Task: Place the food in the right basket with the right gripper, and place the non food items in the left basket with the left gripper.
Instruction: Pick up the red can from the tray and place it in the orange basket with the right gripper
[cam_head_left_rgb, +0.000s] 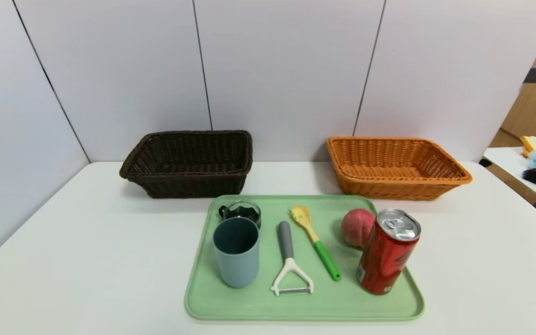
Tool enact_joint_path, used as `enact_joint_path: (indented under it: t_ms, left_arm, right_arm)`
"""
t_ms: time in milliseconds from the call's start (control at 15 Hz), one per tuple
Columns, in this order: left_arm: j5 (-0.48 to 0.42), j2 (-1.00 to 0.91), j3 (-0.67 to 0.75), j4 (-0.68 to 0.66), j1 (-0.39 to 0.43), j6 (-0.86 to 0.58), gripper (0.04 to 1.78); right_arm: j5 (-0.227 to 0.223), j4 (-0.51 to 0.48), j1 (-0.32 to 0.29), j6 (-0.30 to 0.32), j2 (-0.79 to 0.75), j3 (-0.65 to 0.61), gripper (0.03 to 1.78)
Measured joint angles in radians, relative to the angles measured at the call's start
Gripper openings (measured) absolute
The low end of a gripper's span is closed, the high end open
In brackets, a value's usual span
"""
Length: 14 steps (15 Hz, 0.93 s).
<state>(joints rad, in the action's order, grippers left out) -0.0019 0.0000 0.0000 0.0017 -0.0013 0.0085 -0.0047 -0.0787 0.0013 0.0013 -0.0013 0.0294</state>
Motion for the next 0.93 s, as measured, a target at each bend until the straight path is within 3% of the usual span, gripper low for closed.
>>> enact_joint_path:
  t_ms: [467,733,933]
  left_arm:
    - [0.001,0.0,0.0,0.001,0.0,0.003,1.69]
    - [-0.001,0.0,-0.009,-0.003,0.0,0.023,1.69]
    - [-0.066,0.044,-0.099,-0.015,0.0,0.024,1.69]
  right_arm:
    - [0.009,0.046,0.0,-0.059,0.0,-0.017,1.71]
    - [0.02,0.051,0.0,-0.061,0.0,-0.016,1.71]
    - [0.099,0.044,0.0,-0.056,0.025,0.061,1.71]
